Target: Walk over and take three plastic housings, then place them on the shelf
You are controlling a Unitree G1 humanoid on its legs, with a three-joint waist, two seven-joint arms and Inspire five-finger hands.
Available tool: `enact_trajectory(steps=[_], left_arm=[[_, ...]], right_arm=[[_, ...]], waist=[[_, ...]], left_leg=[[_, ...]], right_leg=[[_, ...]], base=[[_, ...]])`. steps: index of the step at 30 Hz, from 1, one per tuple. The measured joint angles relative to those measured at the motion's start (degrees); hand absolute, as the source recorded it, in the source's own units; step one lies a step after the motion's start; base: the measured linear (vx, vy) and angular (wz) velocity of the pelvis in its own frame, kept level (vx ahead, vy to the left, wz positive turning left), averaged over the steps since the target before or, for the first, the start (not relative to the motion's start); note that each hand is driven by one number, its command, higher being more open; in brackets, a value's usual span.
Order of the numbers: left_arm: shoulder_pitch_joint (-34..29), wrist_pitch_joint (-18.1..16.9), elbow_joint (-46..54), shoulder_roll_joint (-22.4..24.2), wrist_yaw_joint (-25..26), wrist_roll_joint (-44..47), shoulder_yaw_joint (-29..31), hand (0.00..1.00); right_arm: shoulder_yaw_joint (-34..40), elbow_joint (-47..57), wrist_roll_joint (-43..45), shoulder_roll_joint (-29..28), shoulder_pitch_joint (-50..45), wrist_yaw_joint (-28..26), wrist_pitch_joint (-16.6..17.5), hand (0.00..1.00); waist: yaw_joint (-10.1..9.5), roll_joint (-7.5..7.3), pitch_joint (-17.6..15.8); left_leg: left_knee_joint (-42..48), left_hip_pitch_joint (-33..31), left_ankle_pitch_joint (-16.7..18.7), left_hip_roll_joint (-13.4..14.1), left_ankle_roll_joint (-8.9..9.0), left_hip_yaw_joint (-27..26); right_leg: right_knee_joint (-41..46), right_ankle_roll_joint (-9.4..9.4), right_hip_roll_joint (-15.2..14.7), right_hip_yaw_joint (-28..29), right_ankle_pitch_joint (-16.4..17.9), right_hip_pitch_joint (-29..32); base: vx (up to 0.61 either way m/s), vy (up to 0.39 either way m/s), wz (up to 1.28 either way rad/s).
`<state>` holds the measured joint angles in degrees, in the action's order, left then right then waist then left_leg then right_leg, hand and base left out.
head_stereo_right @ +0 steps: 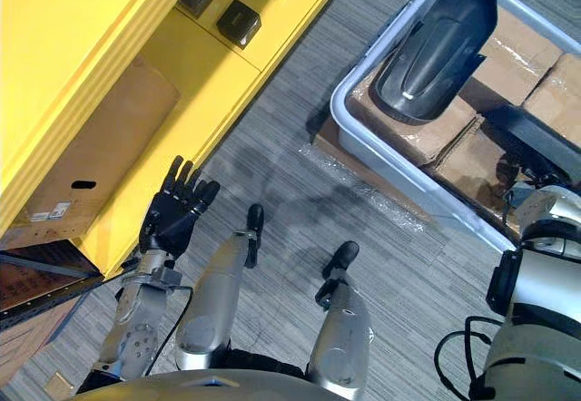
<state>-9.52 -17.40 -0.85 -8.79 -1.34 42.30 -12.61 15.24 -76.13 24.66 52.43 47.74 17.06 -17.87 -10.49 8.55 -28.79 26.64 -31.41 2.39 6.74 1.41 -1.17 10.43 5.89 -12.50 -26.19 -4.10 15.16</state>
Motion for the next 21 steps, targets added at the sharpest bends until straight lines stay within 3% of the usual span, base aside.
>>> enact_trajectory(steps=[6,7,13,18,21], left_arm=[[-0.13,0.16,1.79,-0.76,-0.73,-0.41,0.19,1.00],[-0.25,0.21,1.79,-0.76,-0.74,-0.96,0.37,1.00],[-2.50,0.24,4.43,-0.76,-1.88,-2.43,2.78,1.00],[-3.28,1.13,7.72,-1.43,-2.00,-2.56,4.86,1.00],[-3.96,1.17,8.43,-1.87,-2.13,-4.44,4.92,1.00]], right_arm=[[-0.13,2.16,-1.85,-3.27,-2.12,0.48,4.63,0.00],[-0.25,3.84,-1.98,-4.06,-2.76,1.30,5.65,1.00],[-2.00,20.35,-8.75,-6.20,-7.53,6.81,10.62,1.00],[-1.73,30.86,-13.34,-8.32,-11.12,9.64,14.63,1.00],[-1.67,35.40,-15.46,-10.57,-12.16,11.08,16.21,1.00]], waist=[[0.10,-1.23,0.01],[0.18,-1.52,-0.02],[1.38,-4.11,-0.03],[1.97,-7.86,0.00],[2.39,-8.41,0.10]], left_leg=[[-0.34,0.67,-0.09,0.75,0.15,-0.32],[-0.81,1.46,-0.17,0.75,0.25,-0.62],[-3.19,4.58,-0.68,1.05,0.66,-1.61],[-5.01,7.86,-0.98,1.16,1.12,-2.23],[-5.50,8.54,-0.98,0.97,1.18,-2.23]], right_leg=[[-1.68,-0.21,1.02,0.25,-0.81,-1.03],[-1.81,-0.21,1.01,0.53,-0.81,-1.40],[-3.88,-0.34,1.57,1.29,-1.32,-3.61],[-4.77,-0.51,1.85,1.38,-1.27,-6.24],[-4.91,-0.60,1.79,1.34,-1.21,-6.82]], base=[[-0.01,-0.015,-0.05],[0.01,-0.013,-0.08],[0.02,-0.020,-0.07],[0.05,-0.017,-0.01],[0.03,0.006,0.03]])
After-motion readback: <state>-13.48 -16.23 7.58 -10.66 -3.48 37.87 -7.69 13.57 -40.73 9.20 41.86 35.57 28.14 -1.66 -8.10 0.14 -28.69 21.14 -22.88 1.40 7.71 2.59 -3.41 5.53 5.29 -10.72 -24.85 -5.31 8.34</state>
